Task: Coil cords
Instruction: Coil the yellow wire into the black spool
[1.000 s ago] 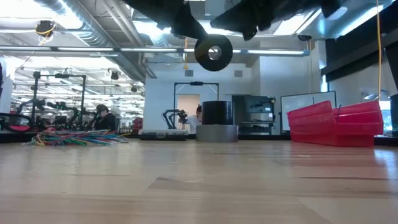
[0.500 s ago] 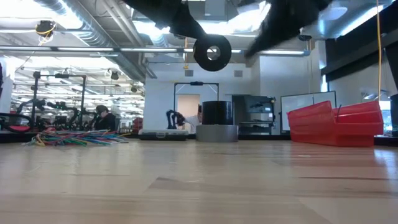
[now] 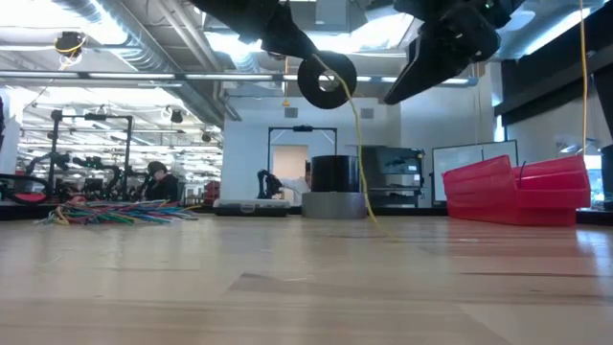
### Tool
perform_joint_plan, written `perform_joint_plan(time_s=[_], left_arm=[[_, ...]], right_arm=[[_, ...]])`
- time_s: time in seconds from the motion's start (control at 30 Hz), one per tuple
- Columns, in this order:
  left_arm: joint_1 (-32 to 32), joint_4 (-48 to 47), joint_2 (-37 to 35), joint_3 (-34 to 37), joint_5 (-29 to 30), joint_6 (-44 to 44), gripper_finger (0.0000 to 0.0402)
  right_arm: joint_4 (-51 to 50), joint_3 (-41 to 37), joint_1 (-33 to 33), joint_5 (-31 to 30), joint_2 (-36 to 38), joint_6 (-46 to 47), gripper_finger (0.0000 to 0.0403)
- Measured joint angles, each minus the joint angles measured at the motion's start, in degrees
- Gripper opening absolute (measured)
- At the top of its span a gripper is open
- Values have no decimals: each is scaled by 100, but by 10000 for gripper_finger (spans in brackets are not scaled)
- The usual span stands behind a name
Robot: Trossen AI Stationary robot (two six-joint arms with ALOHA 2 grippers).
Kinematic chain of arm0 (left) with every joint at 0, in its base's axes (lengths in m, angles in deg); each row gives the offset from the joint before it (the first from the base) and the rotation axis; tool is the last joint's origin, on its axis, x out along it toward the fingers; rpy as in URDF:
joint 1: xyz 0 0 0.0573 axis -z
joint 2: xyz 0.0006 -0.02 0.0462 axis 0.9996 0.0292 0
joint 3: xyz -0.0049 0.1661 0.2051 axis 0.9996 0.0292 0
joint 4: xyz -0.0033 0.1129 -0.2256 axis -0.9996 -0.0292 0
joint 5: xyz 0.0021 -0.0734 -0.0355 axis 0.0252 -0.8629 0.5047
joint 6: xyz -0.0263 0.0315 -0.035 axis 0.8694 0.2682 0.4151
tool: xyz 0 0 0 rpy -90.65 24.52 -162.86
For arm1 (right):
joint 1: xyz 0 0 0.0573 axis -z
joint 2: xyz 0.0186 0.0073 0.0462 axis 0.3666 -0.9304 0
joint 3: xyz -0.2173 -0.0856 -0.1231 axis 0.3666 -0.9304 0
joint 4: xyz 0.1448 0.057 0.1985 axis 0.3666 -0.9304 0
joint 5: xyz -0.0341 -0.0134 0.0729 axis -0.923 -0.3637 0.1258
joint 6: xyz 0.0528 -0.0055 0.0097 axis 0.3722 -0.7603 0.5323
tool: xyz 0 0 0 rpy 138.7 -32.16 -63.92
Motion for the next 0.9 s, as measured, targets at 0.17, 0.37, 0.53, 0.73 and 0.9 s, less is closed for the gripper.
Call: perform_joint_plan(time_s=[0.17,0.37,0.53,0.73,0.9], left_arm=[[-11,3,0,0,1,-160,0],[-11,14,0,0,-1,-435,0],[-11,-5,0,0,-1,-414,0],[-11,-22,0,0,-3,-392,0],[-11,-8,0,0,-27,-162,0]], right_arm=[[0,0,0,68,0,0,101],[4,0,0,66,0,0,101],[4,0,0,66,0,0,101],[4,0,0,66,0,0,101],[4,0,0,66,0,0,101]])
